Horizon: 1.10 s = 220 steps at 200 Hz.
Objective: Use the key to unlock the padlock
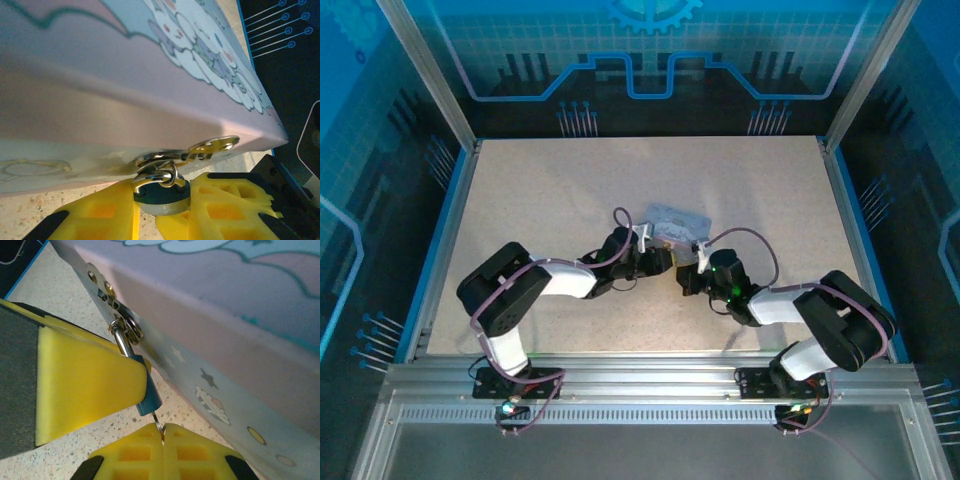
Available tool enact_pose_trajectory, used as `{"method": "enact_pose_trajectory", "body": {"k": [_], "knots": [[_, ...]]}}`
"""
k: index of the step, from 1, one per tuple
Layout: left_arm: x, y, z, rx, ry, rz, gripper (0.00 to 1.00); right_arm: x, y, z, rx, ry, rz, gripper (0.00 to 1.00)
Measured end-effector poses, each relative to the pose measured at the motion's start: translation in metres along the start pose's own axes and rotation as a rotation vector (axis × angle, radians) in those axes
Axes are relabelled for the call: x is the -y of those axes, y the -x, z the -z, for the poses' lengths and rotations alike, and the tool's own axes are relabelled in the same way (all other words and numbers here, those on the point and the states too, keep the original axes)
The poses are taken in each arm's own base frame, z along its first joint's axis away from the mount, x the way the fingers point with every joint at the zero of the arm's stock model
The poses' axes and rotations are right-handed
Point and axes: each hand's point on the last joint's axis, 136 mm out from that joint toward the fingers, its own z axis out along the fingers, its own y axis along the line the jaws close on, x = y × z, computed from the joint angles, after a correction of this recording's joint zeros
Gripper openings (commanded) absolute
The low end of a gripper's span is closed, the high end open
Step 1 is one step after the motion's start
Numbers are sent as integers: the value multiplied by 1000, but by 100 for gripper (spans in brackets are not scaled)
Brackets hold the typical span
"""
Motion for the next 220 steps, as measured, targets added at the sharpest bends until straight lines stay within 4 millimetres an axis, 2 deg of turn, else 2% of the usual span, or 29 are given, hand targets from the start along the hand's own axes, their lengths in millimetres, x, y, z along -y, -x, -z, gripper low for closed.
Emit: {"method": "enact_pose_trajectory", "body": {"k": [65,108,144,220], "knots": [[-13,-15,-4,-44,24,19,50,5,-26,-13,-72,-7,-107,0],[-20,-21,9,-52,29,46,59,5,-30,-17,-77,-4,-138,0],[-29,-13,26,-18,37,97,60,0,-25,-18,-77,1,-155,0],[-25,-8,27,5,8,208,47,-13,-14,-17,-120,3,-275,0]]}}
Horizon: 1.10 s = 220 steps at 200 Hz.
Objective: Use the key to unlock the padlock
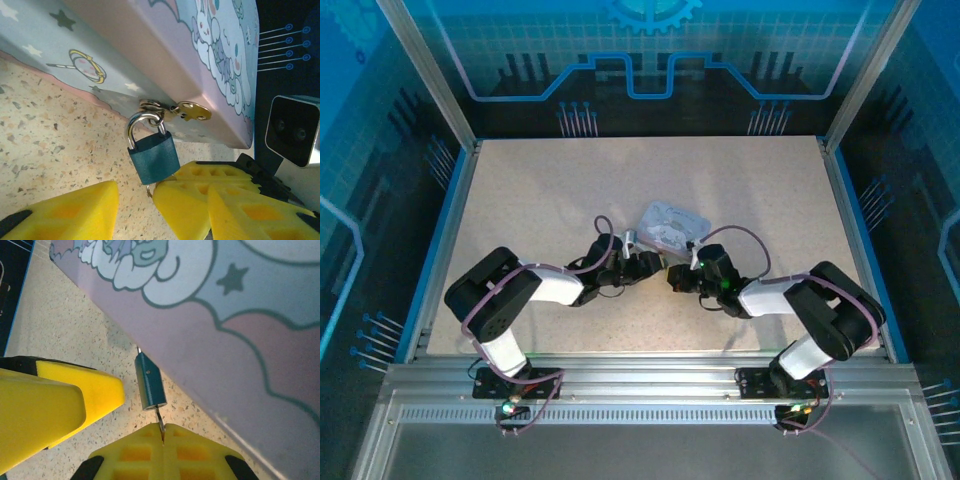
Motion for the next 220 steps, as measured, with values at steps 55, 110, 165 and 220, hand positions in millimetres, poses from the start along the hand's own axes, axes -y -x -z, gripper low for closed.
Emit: {"method": "enact_pose_trajectory", "body": {"k": [55,110,165,220], "knots": [[-8,-2,-6,9,-17,94,40,1,-6,1,-29,-2,-67,0],[-13,-2,-9,16,-15,135,40,-2,-4,0,-38,-2,-80,0],[-19,-2,-16,19,-23,158,39,-2,-4,0,-41,-5,-84,0],[-17,0,-21,27,-49,178,40,-1,-3,-1,-38,-15,-89,0]]}}
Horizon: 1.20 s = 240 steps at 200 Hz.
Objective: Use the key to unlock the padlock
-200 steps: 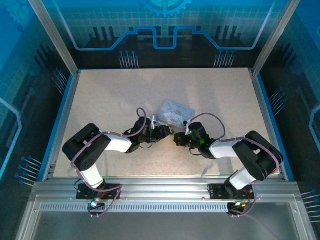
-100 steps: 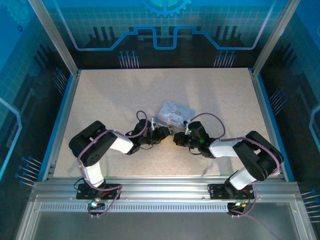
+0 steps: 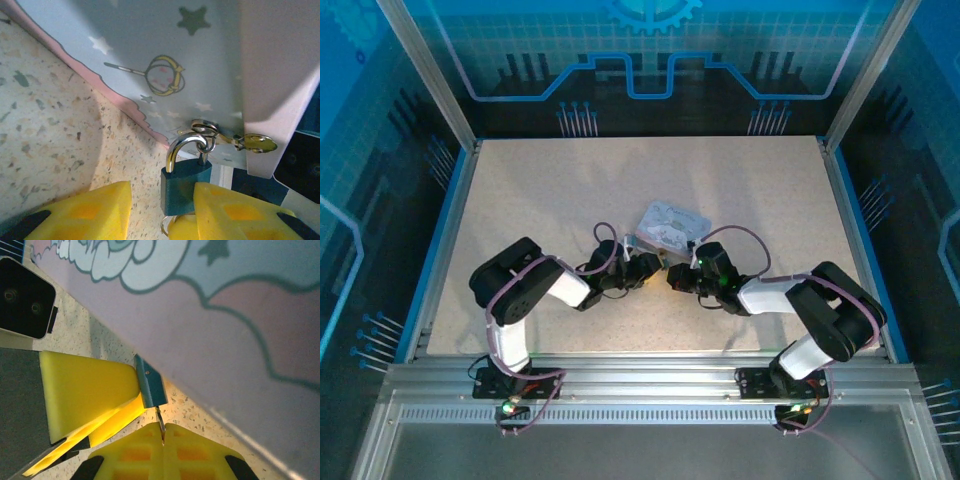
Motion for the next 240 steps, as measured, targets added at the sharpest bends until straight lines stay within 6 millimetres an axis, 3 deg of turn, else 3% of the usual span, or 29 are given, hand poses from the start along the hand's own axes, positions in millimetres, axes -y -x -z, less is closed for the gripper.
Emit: {"method": "enact_pose_trajectory", "body": {"k": [64,169,240], "knots": [[10,6,-6,16,-25,12,44,-3,-1,-1,-5,7,-2,0],[12,6,-8,22,-26,18,27,-4,-1,-1,-6,8,-16,0],[12,5,-9,26,-24,25,10,-6,0,3,-2,7,-10,21]]}}
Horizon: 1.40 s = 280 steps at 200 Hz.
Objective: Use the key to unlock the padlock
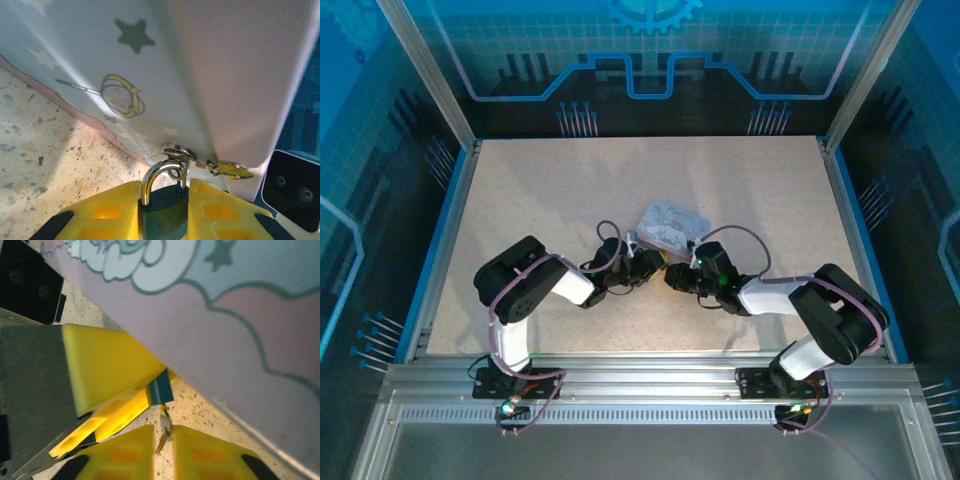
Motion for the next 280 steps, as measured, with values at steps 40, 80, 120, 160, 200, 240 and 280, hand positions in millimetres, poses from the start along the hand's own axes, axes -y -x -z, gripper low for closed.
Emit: {"method": "enact_pose_trajectory", "body": {"k": [40,80,120,160,200,240,280], "knots": [[0,0,0,-1,0,0,2,-1,3,8,20,-9,30,31],[2,0,-1,0,-4,-2,0,5,7,21,43,-67,96,42],[2,0,-1,1,-5,-2,0,1,21,51,110,-118,270,57],[2,0,-1,1,-5,-2,0,-40,47,99,265,-71,609,73],[3,0,0,0,-7,4,0,-100,35,141,409,39,1120,76],[7,1,1,3,-14,2,0,-91,-4,131,369,-74,1627,85],[13,3,3,7,-26,-1,0,-30,-34,94,120,-324,1983,76]]}}
